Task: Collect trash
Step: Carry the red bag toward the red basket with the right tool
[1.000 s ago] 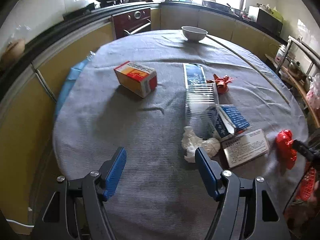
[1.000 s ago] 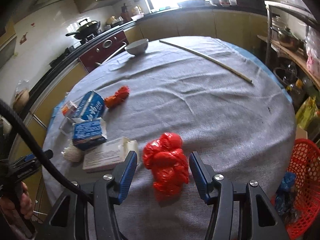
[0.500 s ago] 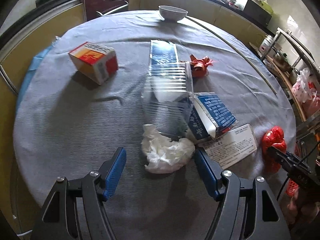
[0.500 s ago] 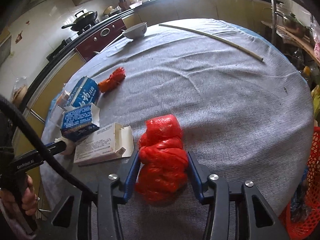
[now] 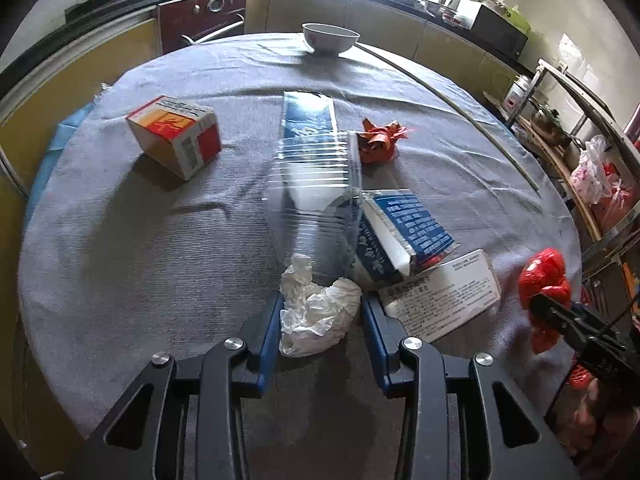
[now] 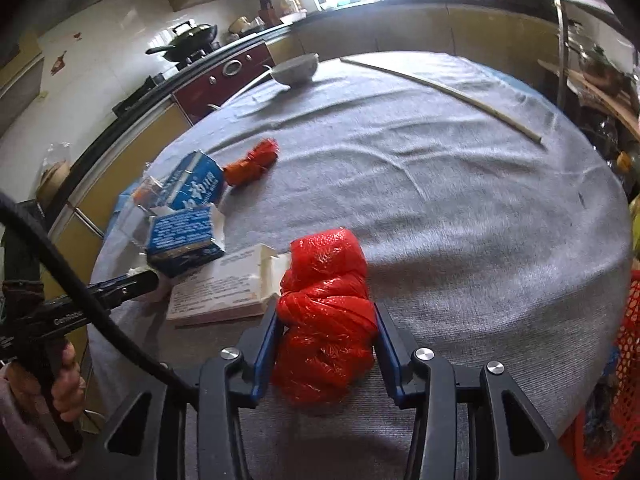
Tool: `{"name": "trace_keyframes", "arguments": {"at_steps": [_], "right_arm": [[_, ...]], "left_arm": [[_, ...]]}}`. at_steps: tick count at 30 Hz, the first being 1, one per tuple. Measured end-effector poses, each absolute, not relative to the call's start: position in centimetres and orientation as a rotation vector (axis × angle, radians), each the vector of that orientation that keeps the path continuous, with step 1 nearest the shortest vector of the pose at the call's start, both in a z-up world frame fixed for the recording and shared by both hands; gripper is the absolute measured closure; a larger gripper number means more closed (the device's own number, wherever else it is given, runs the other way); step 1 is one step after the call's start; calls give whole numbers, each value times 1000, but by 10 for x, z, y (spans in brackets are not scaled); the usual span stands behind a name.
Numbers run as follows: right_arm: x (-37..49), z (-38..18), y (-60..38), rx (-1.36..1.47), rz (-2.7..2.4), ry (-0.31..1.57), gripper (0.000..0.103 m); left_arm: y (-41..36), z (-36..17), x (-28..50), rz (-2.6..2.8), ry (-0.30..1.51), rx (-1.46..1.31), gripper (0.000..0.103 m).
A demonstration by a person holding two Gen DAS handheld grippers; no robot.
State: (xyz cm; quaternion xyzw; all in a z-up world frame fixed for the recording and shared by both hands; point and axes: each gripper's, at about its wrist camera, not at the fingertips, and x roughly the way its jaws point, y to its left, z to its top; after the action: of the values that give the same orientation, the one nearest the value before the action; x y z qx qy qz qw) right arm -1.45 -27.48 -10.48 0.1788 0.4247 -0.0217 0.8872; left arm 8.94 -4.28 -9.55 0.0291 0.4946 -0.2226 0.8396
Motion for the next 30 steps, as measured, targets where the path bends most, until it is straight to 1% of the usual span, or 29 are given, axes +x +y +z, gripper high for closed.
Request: {"name": "trace_keyframes", "arguments": {"at_steps": [5,12,19,30], "right_arm": [[-23,-94,-273,368,-36,849,56],[-33,-86,-274,388,-30,815,56],[-51,-74,-284,412,-40,761,56],[-81,-64,-309,461,-80,701,56]], "left_arm": [[-28,-82,76,-419,1011,54,63],[-28,-41,51,-396,883,87,63],[-58,-19,25,-462,821,143,63],[-104,-14,-12,-557,813,219,62]]}}
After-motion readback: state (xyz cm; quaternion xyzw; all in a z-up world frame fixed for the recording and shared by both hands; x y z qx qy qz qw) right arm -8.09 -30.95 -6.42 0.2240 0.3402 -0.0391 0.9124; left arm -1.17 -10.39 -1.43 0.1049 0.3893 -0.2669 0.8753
